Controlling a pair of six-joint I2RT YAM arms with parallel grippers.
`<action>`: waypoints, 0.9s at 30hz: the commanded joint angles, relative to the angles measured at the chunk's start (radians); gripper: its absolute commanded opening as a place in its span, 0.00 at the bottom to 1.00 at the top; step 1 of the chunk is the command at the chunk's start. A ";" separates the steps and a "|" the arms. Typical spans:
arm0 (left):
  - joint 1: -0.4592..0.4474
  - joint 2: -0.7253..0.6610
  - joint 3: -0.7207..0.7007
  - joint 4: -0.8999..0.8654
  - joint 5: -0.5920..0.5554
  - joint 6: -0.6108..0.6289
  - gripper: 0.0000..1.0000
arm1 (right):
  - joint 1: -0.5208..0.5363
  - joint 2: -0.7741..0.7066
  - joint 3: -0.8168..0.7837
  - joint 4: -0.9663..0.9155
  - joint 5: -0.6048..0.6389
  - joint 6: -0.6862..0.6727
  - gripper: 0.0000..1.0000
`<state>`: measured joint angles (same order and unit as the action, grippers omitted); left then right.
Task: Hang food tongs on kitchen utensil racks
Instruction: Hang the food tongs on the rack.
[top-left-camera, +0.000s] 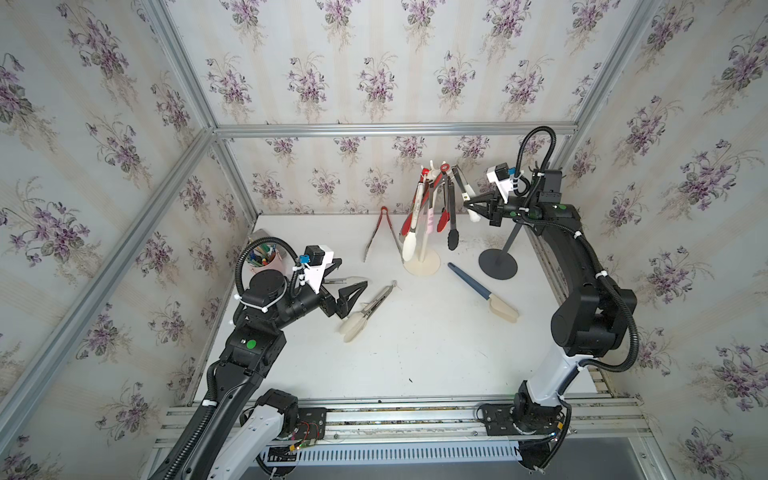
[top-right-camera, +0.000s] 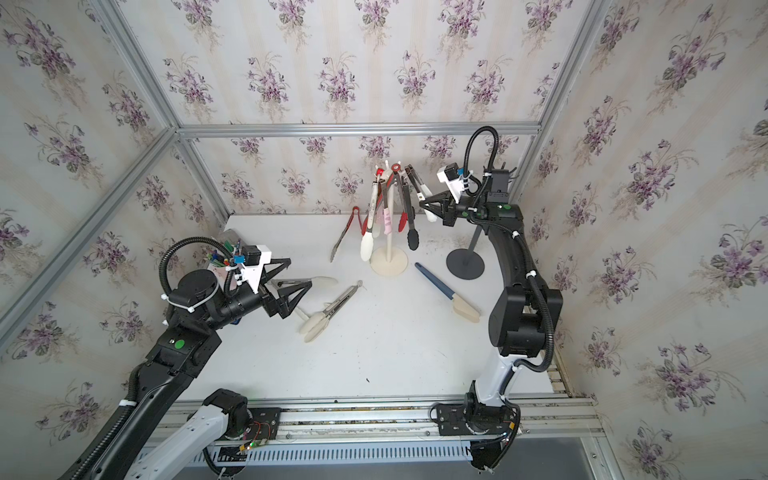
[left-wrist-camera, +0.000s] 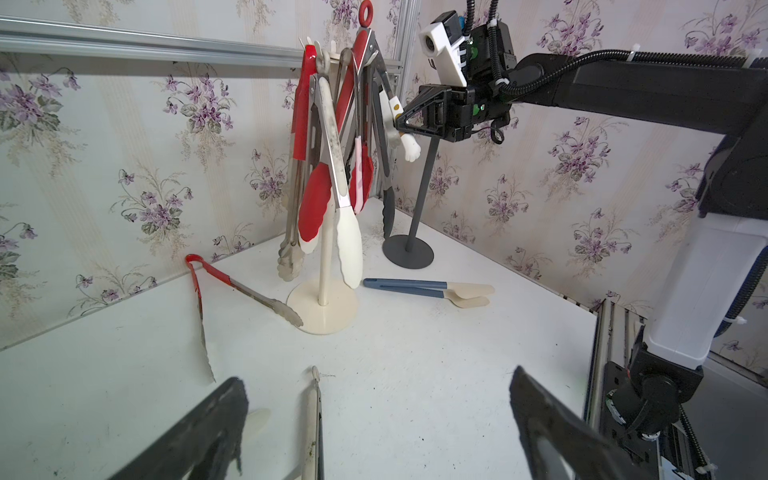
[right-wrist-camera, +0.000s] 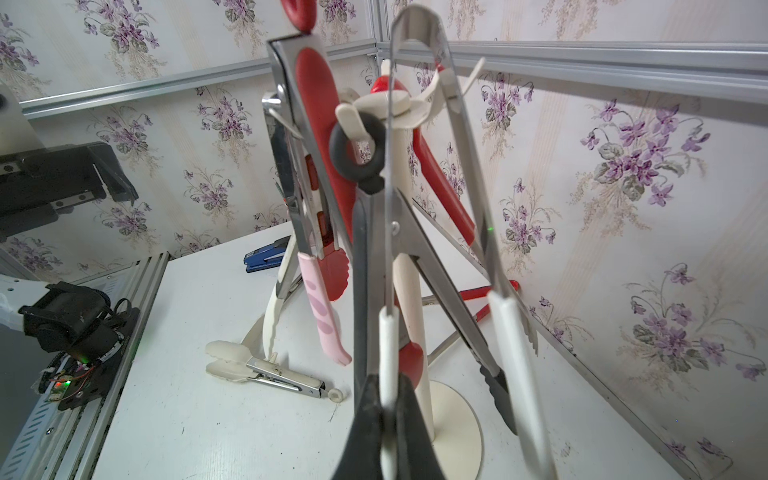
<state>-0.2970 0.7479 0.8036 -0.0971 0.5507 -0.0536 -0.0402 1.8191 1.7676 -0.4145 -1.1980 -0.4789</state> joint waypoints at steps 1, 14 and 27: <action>-0.001 -0.003 -0.001 -0.006 -0.004 0.001 0.99 | 0.000 0.012 0.009 0.034 -0.023 -0.018 0.00; -0.001 -0.011 -0.004 -0.018 -0.010 0.001 0.99 | 0.002 0.050 0.079 0.062 -0.023 0.040 0.00; -0.001 -0.018 -0.007 -0.030 -0.014 0.015 0.99 | 0.025 0.070 0.084 -0.002 -0.018 -0.012 0.00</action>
<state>-0.2974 0.7326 0.8009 -0.1287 0.5430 -0.0437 -0.0139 1.8889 1.8431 -0.4015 -1.2003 -0.4458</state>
